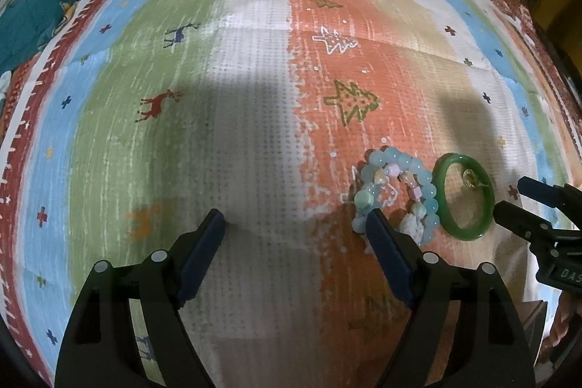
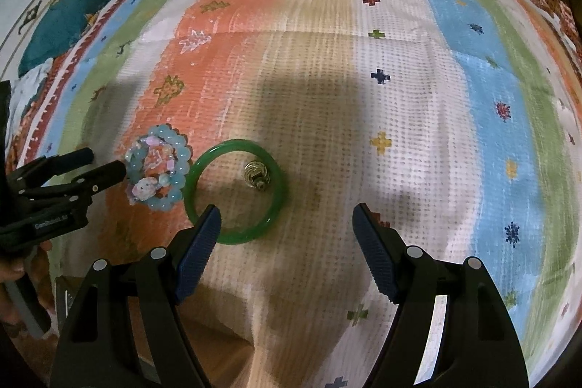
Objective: Organize jewelry
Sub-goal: 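Move both open tools toward the light-blue bracelet and green bangle, then close left tool on light-blue bracelet while right tool grasps green bangle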
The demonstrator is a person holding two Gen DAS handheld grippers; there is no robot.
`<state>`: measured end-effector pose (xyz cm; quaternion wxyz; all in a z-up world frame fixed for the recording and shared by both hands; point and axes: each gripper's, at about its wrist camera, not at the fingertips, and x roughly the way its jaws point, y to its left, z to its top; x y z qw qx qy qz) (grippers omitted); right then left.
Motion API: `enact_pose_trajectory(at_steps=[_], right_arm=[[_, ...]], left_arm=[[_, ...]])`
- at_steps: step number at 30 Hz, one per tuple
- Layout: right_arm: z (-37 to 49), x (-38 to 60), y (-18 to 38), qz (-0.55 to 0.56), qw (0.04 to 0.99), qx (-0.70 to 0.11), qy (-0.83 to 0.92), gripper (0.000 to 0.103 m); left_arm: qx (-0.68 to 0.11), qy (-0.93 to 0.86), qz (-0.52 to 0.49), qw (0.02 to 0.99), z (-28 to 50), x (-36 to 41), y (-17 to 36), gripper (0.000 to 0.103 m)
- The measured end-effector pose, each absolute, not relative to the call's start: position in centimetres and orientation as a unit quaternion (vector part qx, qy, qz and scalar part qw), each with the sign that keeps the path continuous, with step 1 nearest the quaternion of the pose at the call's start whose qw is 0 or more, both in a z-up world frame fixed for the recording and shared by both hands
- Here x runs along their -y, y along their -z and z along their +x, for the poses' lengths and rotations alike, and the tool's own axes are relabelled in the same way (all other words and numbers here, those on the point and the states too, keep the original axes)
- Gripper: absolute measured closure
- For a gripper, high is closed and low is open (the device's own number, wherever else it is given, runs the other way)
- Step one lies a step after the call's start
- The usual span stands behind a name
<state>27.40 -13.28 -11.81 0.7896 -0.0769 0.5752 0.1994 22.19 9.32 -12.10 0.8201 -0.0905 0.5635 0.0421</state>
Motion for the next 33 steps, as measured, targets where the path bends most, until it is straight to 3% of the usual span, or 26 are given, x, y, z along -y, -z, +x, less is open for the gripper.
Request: enact_pose_trajectory(at_steps=[18,23,26,28,30,33], right_arm=[[28.5,12.9,13.8,-0.087,0.783,-0.588,-0.186,0.028],[28.1,12.6,14.0,-0.1,0.779,-0.588,-0.195,0.029],[28.0,12.4,13.9,-0.104,0.778,-0.587,-0.198,0.036],[28.1,12.4,13.9,-0.105,0.779,-0.586,-0.198,0.046],[28.1,12.5,13.8,-0.101,0.778,-0.587,-0.2,0.056],[28.0,12.3,13.7,-0.096,0.772,-0.592,-0.211,0.08]], left_arm=[[-0.57,-0.051,-0.056,0.818,22.9,-8.7,12.2,0.018],[-0.577,-0.055,0.0,0.815,22.7,-7.1,12.9,0.02],[-0.577,-0.052,-0.014,0.815,22.6,-7.5,13.0,0.02],[-0.574,-0.045,-0.011,0.818,22.5,-7.5,13.0,0.025],[-0.572,-0.041,-0.01,0.819,22.4,-7.4,12.9,0.04],[-0.571,-0.034,-0.014,0.82,22.4,-7.2,12.8,0.062]])
